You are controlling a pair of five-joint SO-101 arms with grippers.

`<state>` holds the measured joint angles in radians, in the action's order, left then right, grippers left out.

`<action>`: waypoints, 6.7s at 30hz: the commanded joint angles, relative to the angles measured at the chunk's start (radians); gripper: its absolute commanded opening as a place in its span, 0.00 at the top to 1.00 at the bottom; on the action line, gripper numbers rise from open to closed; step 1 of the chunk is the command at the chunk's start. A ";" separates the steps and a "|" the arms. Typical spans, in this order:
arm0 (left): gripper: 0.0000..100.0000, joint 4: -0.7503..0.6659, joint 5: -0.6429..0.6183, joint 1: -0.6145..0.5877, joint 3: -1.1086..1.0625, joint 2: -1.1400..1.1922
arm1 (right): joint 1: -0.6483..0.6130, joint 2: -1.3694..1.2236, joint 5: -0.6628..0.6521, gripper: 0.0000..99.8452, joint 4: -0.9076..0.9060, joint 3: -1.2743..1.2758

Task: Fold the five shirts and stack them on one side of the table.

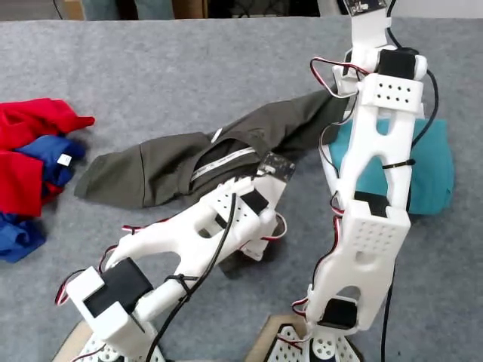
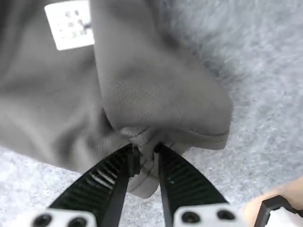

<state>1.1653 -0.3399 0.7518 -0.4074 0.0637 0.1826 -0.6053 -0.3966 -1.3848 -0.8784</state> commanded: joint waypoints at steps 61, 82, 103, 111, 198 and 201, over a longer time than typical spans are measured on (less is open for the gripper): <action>0.97 0.595 0.574 -1.201 0.969 -0.661 | -0.091 1.032 0.555 0.99 0.092 -0.131; 0.97 0.592 0.577 -1.171 0.731 -0.867 | -0.094 1.036 0.555 0.99 0.000 -0.036; 0.97 0.422 0.574 -1.176 0.460 -1.085 | -0.166 0.908 0.422 0.99 0.081 -0.035; 0.97 -0.341 0.526 -1.171 -0.045 -0.965 | -0.238 0.642 0.422 0.99 0.356 0.186; 0.97 0.063 0.954 -0.997 -0.673 -0.832 | 0.000 0.984 0.031 0.99 -0.075 1.497; 0.97 0.040 0.957 -1.001 -0.674 -0.824 | 0.000 0.984 0.026 0.99 -0.075 1.497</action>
<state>1.2160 0.6068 -0.2593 -1.0902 -0.7480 0.1703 0.3475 -0.3629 -1.4722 0.6176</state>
